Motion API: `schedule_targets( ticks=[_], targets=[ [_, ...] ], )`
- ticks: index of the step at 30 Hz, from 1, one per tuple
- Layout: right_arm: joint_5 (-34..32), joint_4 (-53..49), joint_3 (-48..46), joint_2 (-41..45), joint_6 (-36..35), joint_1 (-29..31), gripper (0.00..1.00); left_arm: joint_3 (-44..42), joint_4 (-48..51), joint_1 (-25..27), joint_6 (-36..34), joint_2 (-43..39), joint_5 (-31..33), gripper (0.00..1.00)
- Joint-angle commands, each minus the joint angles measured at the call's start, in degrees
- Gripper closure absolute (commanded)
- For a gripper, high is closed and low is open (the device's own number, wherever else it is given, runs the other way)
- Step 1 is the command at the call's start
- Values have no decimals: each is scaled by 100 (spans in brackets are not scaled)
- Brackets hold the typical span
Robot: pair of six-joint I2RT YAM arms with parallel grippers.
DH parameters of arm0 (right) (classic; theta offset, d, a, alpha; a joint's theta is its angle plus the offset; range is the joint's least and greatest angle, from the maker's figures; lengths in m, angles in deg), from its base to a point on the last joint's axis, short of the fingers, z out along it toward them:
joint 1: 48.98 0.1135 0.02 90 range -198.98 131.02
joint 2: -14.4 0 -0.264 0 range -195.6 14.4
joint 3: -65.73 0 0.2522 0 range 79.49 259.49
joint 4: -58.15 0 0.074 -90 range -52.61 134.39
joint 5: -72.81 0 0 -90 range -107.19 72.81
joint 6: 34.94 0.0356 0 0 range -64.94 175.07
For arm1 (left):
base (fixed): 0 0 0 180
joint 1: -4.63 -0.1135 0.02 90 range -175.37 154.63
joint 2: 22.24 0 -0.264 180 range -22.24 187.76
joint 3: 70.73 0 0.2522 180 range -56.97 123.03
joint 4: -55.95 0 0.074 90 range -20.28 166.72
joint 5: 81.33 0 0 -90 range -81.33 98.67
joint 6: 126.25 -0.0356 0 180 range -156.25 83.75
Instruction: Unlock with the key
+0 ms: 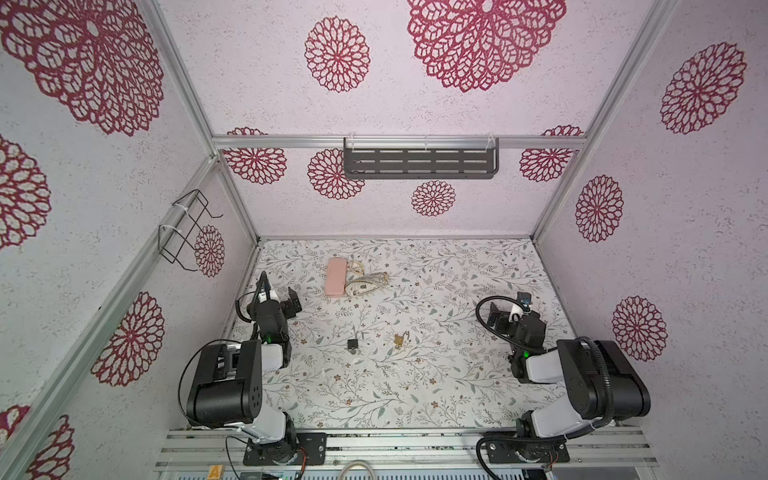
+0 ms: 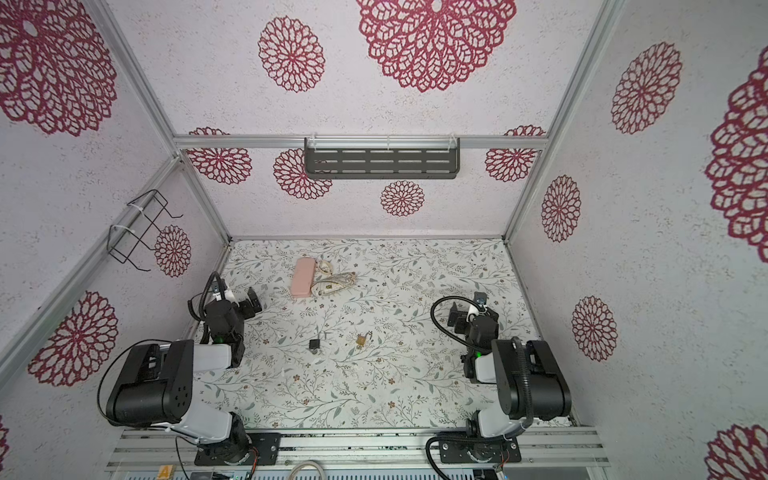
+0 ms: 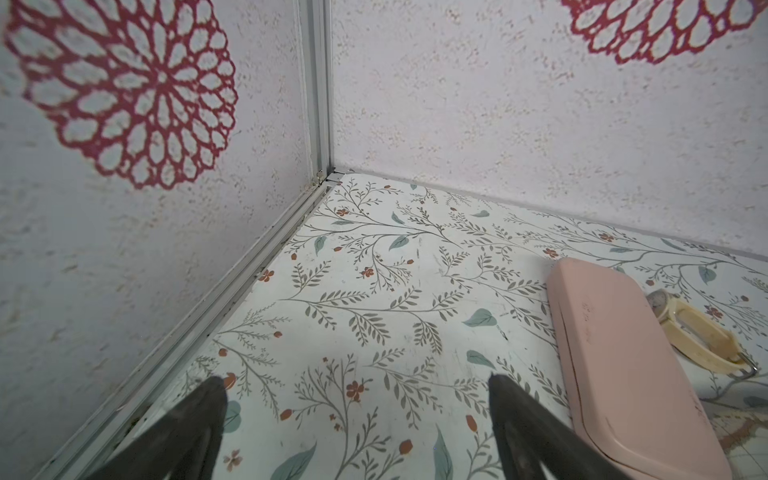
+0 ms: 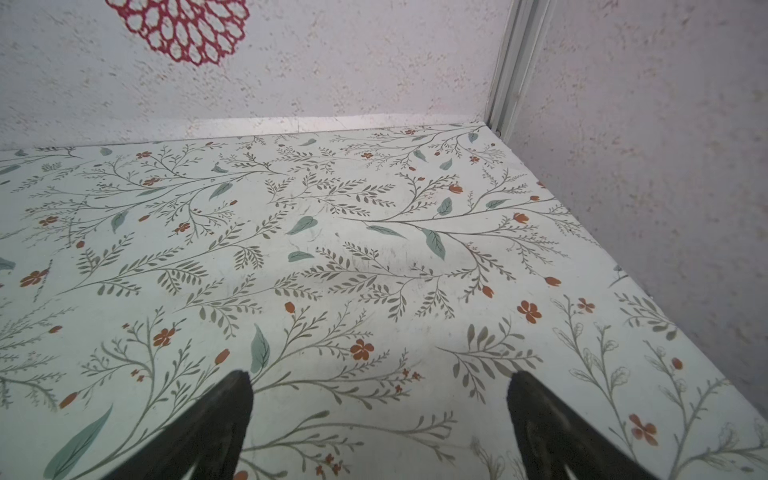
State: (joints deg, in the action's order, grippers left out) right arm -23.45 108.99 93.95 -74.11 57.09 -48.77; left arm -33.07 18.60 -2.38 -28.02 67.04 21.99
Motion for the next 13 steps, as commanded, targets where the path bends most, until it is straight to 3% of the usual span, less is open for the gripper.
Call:
schedule_targets(
  ticks=[1,13],
  targets=[
    [-126,293,51,79,-125,22,1,8,-49,-2,-49,1,-140,0],
    [-112,313,60,61,-113,23,1,10,-34,25,-76,2,-108,0]
  ],
)
